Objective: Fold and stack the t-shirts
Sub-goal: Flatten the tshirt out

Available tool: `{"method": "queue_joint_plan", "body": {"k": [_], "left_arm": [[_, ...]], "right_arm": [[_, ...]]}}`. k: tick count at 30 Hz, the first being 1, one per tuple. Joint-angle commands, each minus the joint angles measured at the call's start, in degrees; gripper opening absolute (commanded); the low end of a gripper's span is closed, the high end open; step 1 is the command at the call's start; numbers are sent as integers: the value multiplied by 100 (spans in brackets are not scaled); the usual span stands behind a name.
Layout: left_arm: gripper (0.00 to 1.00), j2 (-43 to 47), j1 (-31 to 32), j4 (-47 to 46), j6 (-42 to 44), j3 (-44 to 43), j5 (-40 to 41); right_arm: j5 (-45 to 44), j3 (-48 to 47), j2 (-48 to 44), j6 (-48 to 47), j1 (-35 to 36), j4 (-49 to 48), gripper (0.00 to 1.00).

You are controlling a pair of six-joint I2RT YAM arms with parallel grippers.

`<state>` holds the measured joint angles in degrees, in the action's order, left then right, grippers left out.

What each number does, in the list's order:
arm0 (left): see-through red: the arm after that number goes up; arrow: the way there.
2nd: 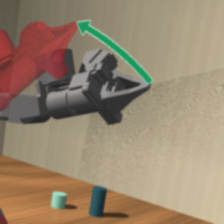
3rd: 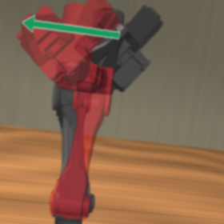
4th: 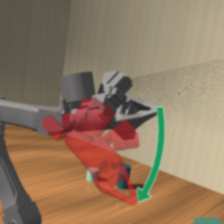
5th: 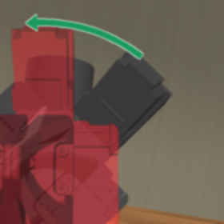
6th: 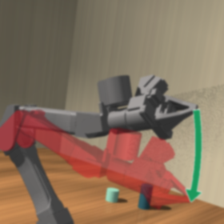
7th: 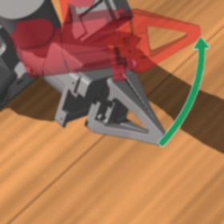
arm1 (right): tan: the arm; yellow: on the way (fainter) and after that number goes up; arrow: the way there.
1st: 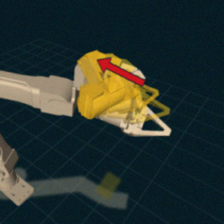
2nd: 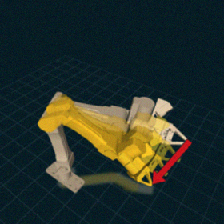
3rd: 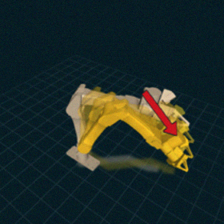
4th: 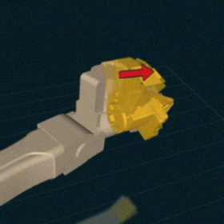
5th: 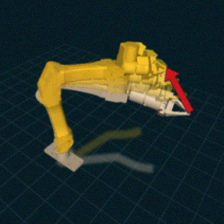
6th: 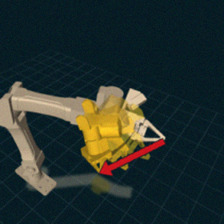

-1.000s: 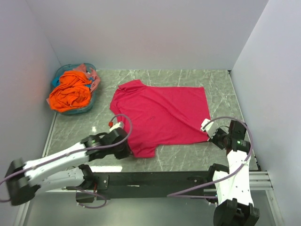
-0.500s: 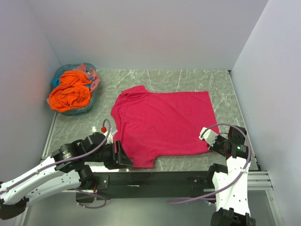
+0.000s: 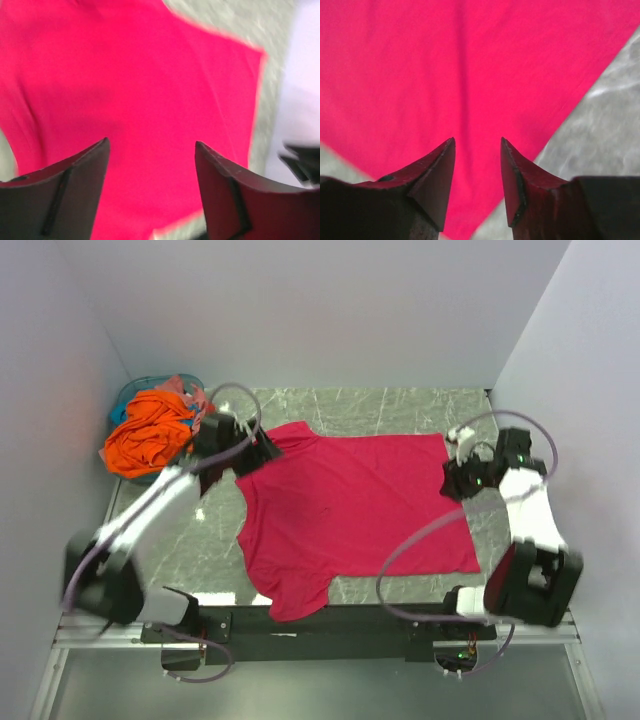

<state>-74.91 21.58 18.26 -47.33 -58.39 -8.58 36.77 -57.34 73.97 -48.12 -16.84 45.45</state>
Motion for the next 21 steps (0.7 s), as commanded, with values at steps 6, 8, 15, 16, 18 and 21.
{"method": "queue_joint_plan", "body": {"k": [6,8,15,16,18,21], "left_arm": [[58,-3808,-1041,519,866,-3946,-383],[54,-4407,-1121,828,971,-4381,39],[47,-5533,-1358,1355,1200,-5375,252],[47,-5595,-1359,1364,1243,-5393,217],[46,-5726,-1367,1391,1261,-5429,85],[46,-5780,-1367,1321,1270,-5341,-82]], "right_arm": [[-30,-1937,2357,2525,198,-986,41],[-39,-2175,2709,2684,251,-1003,39],[-171,-2474,3175,2913,366,-1232,39],[-171,-2501,3237,2913,366,-1240,39],[-171,-2545,3272,2957,366,-1267,39],[-153,-2545,3316,2975,366,-1276,39]]}}
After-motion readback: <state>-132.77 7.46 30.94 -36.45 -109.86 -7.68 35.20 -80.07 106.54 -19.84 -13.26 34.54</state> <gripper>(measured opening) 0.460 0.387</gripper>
